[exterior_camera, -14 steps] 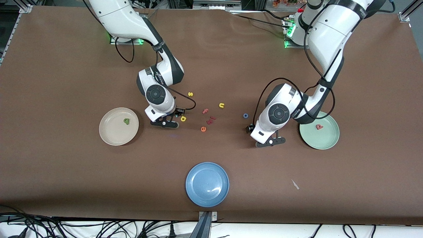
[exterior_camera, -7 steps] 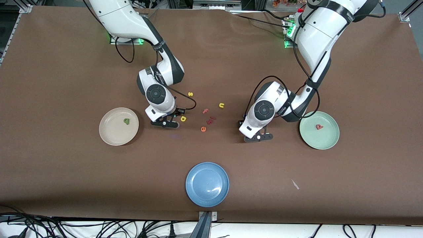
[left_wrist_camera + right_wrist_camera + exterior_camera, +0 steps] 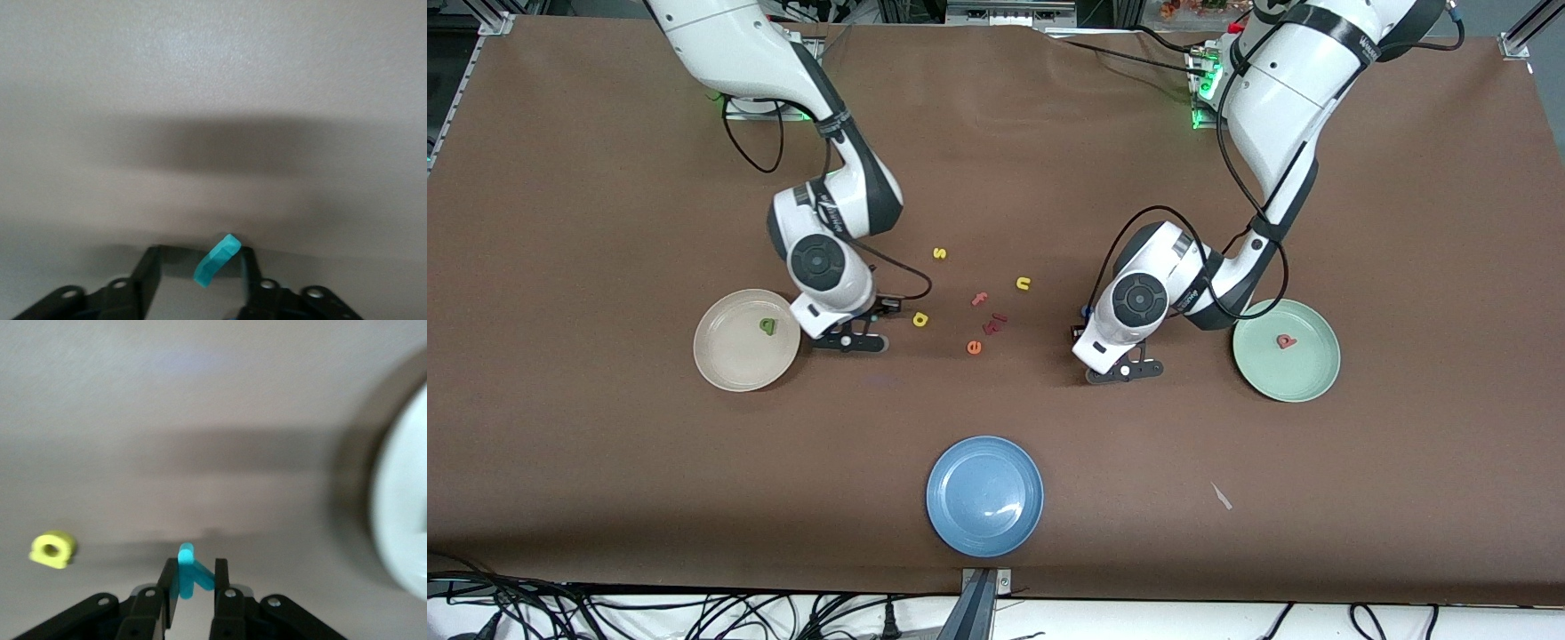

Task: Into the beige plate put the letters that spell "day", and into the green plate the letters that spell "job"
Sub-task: 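Carry the cyan k to the cream plate while the left grasps cyan piece, then release the cyan k with the right gripper while the left drops cyan piece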

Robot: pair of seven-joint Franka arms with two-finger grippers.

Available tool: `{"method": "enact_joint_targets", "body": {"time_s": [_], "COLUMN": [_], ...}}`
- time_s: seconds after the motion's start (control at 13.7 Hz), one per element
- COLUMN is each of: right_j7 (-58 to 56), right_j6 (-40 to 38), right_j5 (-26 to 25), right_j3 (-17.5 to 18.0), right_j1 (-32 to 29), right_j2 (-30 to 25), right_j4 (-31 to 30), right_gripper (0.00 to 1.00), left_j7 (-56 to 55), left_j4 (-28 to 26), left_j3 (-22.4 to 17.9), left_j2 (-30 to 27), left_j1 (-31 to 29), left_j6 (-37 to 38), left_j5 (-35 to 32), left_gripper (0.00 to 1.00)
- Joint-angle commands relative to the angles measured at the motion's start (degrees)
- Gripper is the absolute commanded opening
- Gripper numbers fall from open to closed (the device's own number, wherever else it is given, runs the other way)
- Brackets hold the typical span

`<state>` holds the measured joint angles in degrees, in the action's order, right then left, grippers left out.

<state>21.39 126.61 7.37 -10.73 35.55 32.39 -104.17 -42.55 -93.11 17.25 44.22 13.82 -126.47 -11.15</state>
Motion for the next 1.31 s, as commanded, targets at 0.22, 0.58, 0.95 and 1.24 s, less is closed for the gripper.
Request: {"method": "enact_joint_targets", "body": {"time_s": [0.22, 0.58, 0.95, 1.24], "right_j7": [-17.94, -29.99, -30.18, -29.66], "right_j6": [-7.07, -6.38, -4.09, -5.40], "right_j5": [0.10, 0.63, 0.72, 0.72], "right_j3": [-9.29, -11.69, -11.68, -11.25], "right_j1": [-0.13, -7.06, -8.04, -7.43], "right_j2": [-2.24, 0.57, 3.82, 2.60], "right_j4": [1.16, 0.90, 0.46, 1.34], "right_gripper": [0.09, 0.10, 0.64, 1.00], "left_j7": [-0.78, -1.75, 7.53, 20.29], "left_j4": [0.82, 1.26, 1.18, 0.04], "left_j3": [-0.11, -0.03, 0.41, 0.24], "left_j2": [0.25, -2.37, -9.76, -10.74], "left_j1": [-0.11, -2.12, -11.60, -20.57], "left_j6": [0.09, 2.53, 18.95, 27.33], "left_j5": [-0.89, -0.10, 1.30, 0.96], "left_gripper": [0.08, 0.00, 0.00, 0.00]}}
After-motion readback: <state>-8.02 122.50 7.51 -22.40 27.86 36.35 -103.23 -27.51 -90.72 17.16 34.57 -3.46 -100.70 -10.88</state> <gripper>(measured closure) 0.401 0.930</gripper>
